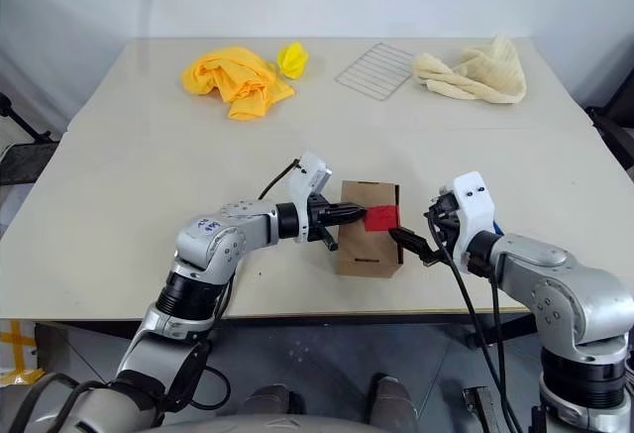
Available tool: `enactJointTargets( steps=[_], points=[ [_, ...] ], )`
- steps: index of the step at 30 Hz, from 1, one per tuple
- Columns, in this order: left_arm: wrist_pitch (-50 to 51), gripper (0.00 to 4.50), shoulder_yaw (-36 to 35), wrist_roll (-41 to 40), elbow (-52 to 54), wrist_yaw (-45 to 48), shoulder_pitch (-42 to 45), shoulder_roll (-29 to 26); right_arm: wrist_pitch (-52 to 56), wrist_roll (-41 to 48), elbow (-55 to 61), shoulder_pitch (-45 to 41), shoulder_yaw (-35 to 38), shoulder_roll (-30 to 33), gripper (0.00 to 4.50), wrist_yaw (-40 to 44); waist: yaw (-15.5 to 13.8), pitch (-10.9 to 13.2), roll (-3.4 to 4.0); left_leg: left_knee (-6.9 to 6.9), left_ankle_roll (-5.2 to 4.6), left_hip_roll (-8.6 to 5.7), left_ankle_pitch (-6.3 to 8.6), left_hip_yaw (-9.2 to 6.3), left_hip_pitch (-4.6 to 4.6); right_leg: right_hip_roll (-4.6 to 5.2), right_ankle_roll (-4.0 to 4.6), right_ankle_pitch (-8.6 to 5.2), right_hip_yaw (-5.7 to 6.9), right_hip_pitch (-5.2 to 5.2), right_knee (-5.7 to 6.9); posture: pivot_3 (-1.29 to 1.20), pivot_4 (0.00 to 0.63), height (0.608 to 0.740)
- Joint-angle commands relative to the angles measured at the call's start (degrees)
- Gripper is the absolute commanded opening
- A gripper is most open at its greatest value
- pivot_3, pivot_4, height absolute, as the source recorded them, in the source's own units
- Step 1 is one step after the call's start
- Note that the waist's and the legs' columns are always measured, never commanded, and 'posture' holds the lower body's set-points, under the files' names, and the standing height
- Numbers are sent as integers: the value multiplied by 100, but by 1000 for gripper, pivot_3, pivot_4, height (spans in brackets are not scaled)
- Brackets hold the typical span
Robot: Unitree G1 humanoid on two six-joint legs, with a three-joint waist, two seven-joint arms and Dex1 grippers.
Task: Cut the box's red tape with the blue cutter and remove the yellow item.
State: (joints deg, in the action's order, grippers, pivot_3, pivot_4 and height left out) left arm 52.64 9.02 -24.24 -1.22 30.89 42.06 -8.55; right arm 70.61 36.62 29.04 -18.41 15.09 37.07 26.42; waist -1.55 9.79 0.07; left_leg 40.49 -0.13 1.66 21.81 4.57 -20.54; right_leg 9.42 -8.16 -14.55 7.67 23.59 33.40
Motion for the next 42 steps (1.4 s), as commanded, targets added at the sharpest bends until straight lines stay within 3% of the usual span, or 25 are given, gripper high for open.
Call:
enactJointTargets(
  steps=[1, 9, 16, 21, 31, 42],
  points=[
    [-107, 0, -2, 62, 18, 16, -8, -23, -9, -21, 25, 298, -31, 258, 4485, 111, -2, 0, 0, 0, 0, 0, 0, -1, 0, 0, 0, 0, 0, 0, 0, 0, 150, 740],
    [-142, 0, 151, 143, -23, 24, -136, -85, -292, -44, -156, 475, -133, 644, 4485, 298, -3, 0, -1, 0, -1, 0, 1, -1, 8, 0, 0, 0, -1, -7, 0, 0, 150, 740],
    [-160, 0, 326, 277, -100, 50, -289, -190, -637, -368, -410, 669, -598, 1015, 4485, 425, -5, -7, -9, 0, -2, 0, 1, -2, 14, 0, 0, 0, -1, -14, -1, 0, 150, 740],
    [-188, 0, 412, 361, -156, 39, -350, -245, -909, -633, -640, 753, -936, 1201, 4485, 526, 7, -35, -53, -5, -2, 2, 2, -2, 30, 0, 1, -1, -1, -28, -1, 0, 150, 740],
    [-204, 0, 386, 387, -185, 10, -355, -266, -1516, -1287, -1075, 912, -1573, 1585, 4485, 895, 10, -61, -54, -6, -3, 3, 4, 0, 38, 0, 3, -2, -4, -37, -7, 0, 150, 740],
    [-224, 0, 369, 393, -147, -16, -361, -270, -647, -78, -1710, 25, 260, 767, 4485, 841, 3, -60, -39, -5, -3, 4, 4, -2, 36, 0, 3, -1, -3, -35, -4, 0, 150, 740]
  ],
)
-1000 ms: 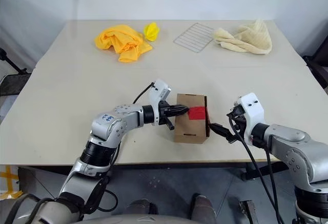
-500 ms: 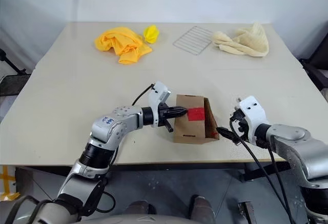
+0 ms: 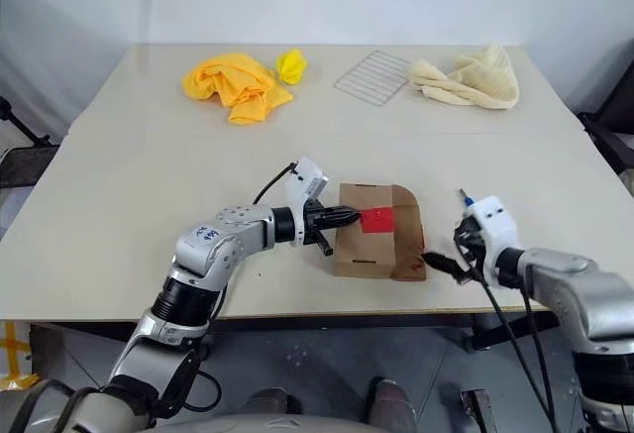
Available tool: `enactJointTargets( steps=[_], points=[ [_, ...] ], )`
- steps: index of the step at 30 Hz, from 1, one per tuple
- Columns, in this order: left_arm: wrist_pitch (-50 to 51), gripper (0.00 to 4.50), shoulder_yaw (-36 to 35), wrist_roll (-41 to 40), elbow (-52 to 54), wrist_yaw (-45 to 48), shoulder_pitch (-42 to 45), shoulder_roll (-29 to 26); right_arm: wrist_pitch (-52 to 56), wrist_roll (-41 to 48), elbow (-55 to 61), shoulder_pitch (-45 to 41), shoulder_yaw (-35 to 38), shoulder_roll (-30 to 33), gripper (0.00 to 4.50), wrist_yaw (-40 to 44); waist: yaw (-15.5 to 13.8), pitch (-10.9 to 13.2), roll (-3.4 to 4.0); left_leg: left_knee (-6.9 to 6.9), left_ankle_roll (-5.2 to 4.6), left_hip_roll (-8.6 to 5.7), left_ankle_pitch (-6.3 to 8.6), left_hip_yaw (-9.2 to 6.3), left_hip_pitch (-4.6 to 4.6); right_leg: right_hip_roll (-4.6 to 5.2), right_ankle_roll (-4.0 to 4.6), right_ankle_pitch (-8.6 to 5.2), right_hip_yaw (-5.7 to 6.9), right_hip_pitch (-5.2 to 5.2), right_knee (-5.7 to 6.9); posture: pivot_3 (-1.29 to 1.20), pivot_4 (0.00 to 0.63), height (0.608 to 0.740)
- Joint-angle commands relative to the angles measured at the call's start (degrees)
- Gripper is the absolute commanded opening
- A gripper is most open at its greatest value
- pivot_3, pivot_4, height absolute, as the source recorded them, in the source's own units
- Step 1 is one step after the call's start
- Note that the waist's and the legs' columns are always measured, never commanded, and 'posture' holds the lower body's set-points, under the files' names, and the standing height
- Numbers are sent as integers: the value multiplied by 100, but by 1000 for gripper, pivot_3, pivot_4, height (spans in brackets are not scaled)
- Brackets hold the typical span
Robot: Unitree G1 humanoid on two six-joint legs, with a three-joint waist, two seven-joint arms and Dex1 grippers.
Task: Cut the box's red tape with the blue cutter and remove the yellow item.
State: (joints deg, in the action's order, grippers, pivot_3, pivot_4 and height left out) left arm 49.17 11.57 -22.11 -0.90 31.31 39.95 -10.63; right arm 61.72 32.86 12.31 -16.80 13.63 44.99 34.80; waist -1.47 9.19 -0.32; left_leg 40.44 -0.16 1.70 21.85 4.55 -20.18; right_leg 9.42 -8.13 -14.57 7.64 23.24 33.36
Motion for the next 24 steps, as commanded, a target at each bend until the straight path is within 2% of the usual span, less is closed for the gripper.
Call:
enactJointTargets(
  steps=[1, 5, 9, 18, 24],
  points=[
    [123, 0, 114, 179, -171, -56, -154, -65, 349, 370, -107, -182, 450, -46, 4485, 27, -9, 0, 1, 0, 0, 0, 0, -1, -2, 0, 0, 0, 2, 1, 0, 0, 150, 740],
    [144, 0, 123, 171, -116, -52, -182, -82, 751, 657, -405, -381, 475, -167, 4485, 121, 4, 0, 1, 0, 0, -1, 0, 0, -3, 0, 0, 0, 1, 1, -1, 0, 150, 740],
    [197, 0, 139, 153, -3, -55, -240, -115, 922, 687, -910, -639, -43, -256, 4485, 417, 14, -1, 7, -1, 0, 0, 0, 2, -2, 0, 0, 0, -1, 3, 2, 0, 150, 740],
    [299, 0, 180, 110, 212, -77, -348, -176, 934, 621, -2370, -1630, -504, -737, 4485, 882, 61, -1, 8, -2, 1, 1, 0, 5, 0, -2, 0, 0, -3, 4, 5, 0, 150, 740],
    [367, 0, 171, 92, 320, -91, -381, -219, 1006, 592, -2676, -1943, -974, -833, 4485, 1352, 100, -2, 9, -5, 1, 1, -1, 5, 1, -2, 0, 0, 0, 4, 5, 0, 150, 740]
  ],
)
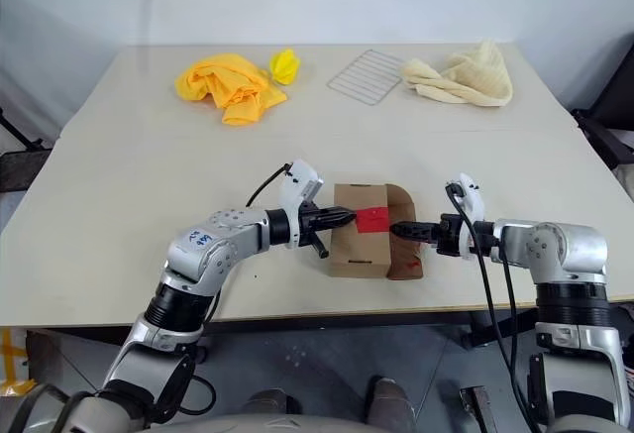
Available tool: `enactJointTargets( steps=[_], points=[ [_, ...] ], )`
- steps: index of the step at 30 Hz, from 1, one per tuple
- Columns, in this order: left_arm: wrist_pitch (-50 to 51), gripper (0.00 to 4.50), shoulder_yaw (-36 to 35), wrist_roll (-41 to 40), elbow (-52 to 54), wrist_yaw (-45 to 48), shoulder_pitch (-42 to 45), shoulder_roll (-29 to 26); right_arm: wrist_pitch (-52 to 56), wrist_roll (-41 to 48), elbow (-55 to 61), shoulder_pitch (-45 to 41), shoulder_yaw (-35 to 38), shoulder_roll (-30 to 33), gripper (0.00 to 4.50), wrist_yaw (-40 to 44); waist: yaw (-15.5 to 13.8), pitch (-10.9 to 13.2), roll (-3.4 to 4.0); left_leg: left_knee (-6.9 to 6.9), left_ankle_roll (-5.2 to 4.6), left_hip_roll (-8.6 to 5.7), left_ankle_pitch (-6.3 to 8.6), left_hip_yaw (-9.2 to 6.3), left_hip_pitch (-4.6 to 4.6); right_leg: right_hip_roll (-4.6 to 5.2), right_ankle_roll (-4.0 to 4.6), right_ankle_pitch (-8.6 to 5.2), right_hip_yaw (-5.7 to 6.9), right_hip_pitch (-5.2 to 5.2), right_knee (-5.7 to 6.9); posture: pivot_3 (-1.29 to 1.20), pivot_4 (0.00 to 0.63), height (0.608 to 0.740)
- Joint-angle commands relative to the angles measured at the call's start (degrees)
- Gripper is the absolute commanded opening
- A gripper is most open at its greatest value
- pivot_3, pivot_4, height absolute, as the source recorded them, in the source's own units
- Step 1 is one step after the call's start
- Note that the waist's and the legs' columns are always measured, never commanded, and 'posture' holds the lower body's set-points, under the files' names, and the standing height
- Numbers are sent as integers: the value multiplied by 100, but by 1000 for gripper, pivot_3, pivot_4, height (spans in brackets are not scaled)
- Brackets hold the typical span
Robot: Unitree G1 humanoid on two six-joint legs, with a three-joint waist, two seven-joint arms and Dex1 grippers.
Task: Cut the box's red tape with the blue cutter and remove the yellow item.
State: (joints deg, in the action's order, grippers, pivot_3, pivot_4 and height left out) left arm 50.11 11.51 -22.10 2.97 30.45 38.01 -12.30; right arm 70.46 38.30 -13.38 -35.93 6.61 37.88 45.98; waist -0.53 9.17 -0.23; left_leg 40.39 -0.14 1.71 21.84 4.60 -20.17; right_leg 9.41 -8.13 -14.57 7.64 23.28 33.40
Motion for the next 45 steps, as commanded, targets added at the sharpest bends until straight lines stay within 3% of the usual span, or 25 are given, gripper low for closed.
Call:
enactJointTargets(
  steps=[1, 6, 13, 19, 20, 31, 45],
  points=[
    [286, 0, 174, 86, -43, -11, -200, -58, 134, 24, -123, -45, -316, -134, 4485, 263, 16, 0, 0, -1, 0, 0, 0, 0, 0, 0, 0, 0, 1, 0, 0, 0, 150, 740],
    [343, 0, 145, 83, 11, -51, -223, -73, 123, -99, -193, -63, -554, -209, 4485, 422, 59, 0, 1, -5, 2, 1, -1, 0, 2, 0, 0, 0, 0, 0, 0, 0, 150, 740],
    [353, 0, 124, 97, -10, -60, -235, -88, 261, -232, -171, -56, -443, -182, 2229, 229, 60, -1, 2, -14, 6, 1, -3, 2, 6, -1, 0, 0, 0, 1, -1, 0, 150, 740],
    [324, 0, 166, 126, -67, -42, -231, -80, 644, -71, 271, -19, 85, -194, 165, -205, 52, -1, 2, -14, 6, 1, -2, 2, 1, -1, 0, 0, 0, 5, -2, 0, 150, 740],
    [322, 0, 170, 129, -67, -39, -240, -83, 758, -11, 455, 8, 229, -199, 16, -303, 51, -1, 3, -14, 6, 1, -2, 2, 0, -1, 0, 0, 0, 7, -2, 0, 150, 740],
    [260, 0, 163, 151, -165, -56, -226, -34, 2047, 364, 2004, -270, 1311, -308, 16, -1241, -104, 9, 21, -12, 6, -1, -2, 3, -10, 0, 0, 0, -2, 16, -2, 0, 150, 740],
    [37, 0, 108, 182, -377, -71, -154, 86, 2204, 1592, 2537, -683, 1206, -15, 16, -2859, -104, 11, 24, -10, 5, -3, -2, 1, -16, 1, 0, 0, -1, 19, -3, 0, 150, 740]
  ],
)
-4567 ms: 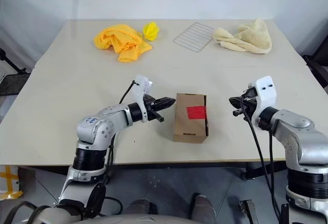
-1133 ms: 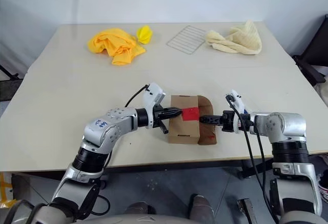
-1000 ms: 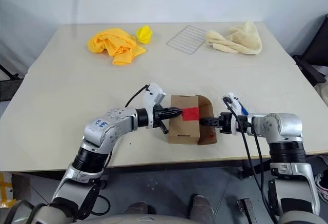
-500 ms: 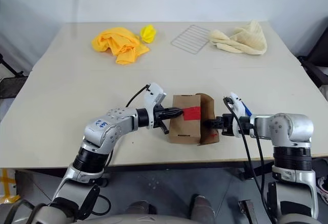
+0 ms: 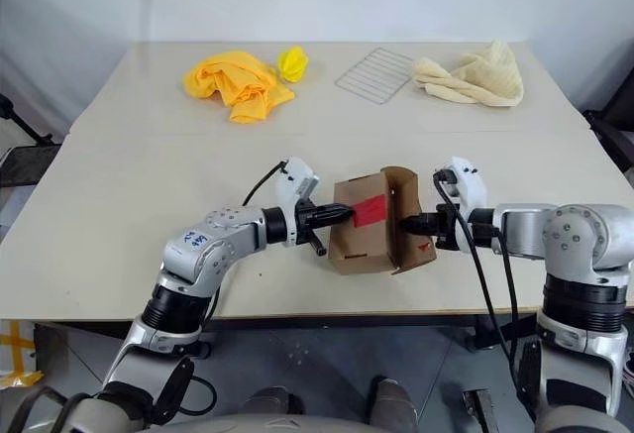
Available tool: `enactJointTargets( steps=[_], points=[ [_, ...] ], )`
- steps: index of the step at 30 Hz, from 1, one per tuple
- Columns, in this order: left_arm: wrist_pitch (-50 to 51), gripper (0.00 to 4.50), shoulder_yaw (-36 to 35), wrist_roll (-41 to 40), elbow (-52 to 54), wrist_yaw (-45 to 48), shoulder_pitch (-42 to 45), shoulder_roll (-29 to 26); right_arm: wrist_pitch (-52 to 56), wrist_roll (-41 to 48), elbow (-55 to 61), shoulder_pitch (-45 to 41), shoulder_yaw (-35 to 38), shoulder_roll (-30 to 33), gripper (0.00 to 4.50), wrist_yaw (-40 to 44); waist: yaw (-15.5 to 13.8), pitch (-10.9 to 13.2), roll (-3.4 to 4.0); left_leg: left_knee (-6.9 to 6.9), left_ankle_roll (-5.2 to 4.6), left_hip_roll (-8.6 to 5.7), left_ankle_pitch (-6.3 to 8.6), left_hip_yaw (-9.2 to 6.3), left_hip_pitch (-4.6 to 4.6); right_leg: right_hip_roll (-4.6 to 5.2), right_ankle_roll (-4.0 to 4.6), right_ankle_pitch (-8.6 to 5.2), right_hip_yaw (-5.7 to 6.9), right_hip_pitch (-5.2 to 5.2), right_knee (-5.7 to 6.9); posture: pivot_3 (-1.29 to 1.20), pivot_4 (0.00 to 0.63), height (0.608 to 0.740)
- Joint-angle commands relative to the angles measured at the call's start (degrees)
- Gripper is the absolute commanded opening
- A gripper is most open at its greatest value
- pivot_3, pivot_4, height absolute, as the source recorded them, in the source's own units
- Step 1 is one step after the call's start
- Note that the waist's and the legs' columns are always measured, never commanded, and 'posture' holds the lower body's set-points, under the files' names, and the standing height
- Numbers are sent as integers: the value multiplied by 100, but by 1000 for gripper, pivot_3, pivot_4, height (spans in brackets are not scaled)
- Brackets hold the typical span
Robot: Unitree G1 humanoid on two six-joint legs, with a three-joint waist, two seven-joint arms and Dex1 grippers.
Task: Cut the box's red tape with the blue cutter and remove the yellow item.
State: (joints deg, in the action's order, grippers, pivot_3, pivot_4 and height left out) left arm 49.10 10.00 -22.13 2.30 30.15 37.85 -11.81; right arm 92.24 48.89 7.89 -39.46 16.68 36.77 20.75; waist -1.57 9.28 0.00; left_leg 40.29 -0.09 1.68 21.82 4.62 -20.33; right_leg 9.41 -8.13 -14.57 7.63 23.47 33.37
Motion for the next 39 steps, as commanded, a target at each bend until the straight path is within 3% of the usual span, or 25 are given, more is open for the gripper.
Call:
enactJointTargets(
  steps=[1, 18, 22, 30, 34, 39],
  points=[
    [122, 0, 254, 190, -329, -44, -131, 47, 26, 684, 423, -369, 190, 97, 16, -484, 0, 0, 0, 0, 0, 0, 0, 0, 0, 0, 0, 0, 0, 0, 0, 0, 150, 740],
    [31, 0, 53, 297, -404, -33, -122, 112, 26, 3566, 660, -484, -206, 527, 16, -3030, 2, 2, -2, -6, -3, 1, 2, 0, -25, 0, 0, 0, 4, 24, -6, 0, 150, 740],
    [35, 0, -257, 173, -347, 20, -109, -1, 20, 3572, 617, -415, -359, 618, 16, -3232, 6, 2, -2, -8, -3, 1, 2, 1, -25, 0, 0, 0, 5, 24, -10, 0, 150, 740],
    [448, 0, -1483, -866, -162, 317, -133, -171, 4, 3397, 554, -522, -611, 880, 16, -3146, 49, 3, -2, -17, -3, 6, 2, 4, -22, -1, 0, 0, 5, 27, -10, 0, 150, 740],
    [859, 0, -2021, -1731, 194, 248, 94, 129, 26, 3224, 563, -606, -746, 983, 16, -2989, 22, 12, -5, -17, -3, 5, 2, 4, -30, -1, 0, 0, 4, 32, -13, 0, 150, 740],
    [1257, 0, -2184, -2434, 545, 31, 363, 491, 26, 3080, 575, -667, -830, 1002, 16, -2852, 4, 15, -7, -14, -3, 2, 2, -1, -48, -1, -5, 2, 15, 32, -35, 0, 150, 740]
  ],
)
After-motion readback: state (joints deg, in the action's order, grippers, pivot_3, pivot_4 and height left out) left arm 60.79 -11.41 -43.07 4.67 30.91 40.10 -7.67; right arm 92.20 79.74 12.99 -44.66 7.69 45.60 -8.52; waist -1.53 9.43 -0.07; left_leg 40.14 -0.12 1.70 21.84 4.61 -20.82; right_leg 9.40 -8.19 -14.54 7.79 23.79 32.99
